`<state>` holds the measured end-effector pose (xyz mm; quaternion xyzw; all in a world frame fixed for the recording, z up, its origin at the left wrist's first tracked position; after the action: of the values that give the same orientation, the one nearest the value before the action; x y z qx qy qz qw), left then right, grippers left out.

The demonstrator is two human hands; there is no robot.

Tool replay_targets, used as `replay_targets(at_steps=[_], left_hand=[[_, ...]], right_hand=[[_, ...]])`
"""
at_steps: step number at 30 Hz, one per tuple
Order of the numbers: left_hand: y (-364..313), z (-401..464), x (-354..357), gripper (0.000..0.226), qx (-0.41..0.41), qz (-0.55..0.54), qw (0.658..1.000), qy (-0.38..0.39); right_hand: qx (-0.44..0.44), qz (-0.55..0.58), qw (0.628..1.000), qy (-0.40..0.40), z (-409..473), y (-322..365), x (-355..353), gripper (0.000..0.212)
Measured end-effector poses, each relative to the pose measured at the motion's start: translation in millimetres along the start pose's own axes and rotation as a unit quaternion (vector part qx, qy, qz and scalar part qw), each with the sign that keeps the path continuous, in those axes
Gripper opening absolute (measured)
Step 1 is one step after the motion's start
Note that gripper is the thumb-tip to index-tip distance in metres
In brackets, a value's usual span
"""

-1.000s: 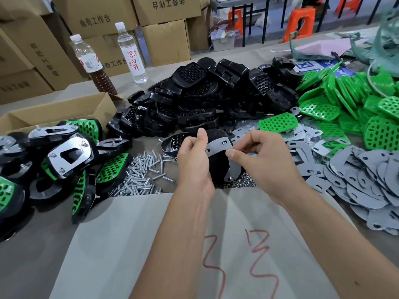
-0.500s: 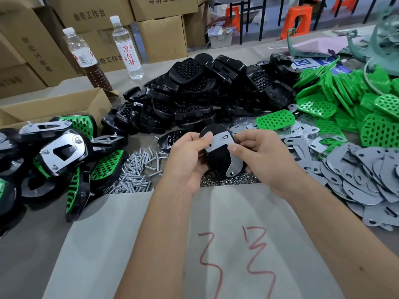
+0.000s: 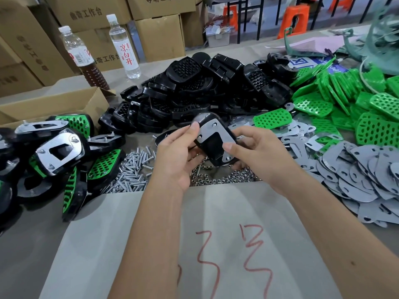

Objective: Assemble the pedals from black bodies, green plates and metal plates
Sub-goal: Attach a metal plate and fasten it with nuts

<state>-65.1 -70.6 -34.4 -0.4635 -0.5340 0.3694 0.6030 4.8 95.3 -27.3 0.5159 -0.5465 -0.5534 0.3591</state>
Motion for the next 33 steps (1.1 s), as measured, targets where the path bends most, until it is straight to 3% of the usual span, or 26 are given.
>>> replay_targets(at_steps=[10, 15, 20, 27, 30, 33], left_hand=[[-12, 3, 2, 0.021, 0.083, 0.04, 0.996, 0.003], [-7, 6, 1, 0.022, 0.053, 0.021, 0.998, -0.001], [4, 5, -2, 0.038, 0.001, 0.022, 1.0, -0.004], [-4, 7, -5, 0.021, 0.056, 0.038, 0.998, -0.01], [-8, 8, -1, 0.024, 0.109, 0.122, 0.986, -0.024], [-5, 6, 3, 0.026, 0.109, 0.13, 0.985, -0.03]], right_hand=[[0.013, 0.005, 1.0, 0.0, 1, -2, -3, 0.009], [0.017, 0.047, 0.999, 0.011, 2, -3, 5, 0.01], [0.005, 0.045, 0.999, -0.01, 0, -1, 8, 0.009], [0.012, 0.054, 0.998, -0.031, 3, -3, 2, 0.011], [0.019, 0.072, 0.997, -0.025, 3, -3, 1, 0.015], [0.015, 0.055, 0.998, -0.033, 2, -3, 0, 0.018]])
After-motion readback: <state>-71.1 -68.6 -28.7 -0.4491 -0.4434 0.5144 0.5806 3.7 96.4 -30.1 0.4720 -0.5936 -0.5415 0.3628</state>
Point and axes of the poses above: each hand's wrist, its own z-axis towards the middle knuckle, its own x-axis out of the palm, y = z × x, the point moved 8 cm from there along z, towards the middle knuckle, and after that the axes turned 12 degrees about x, right-handed, at the moved point
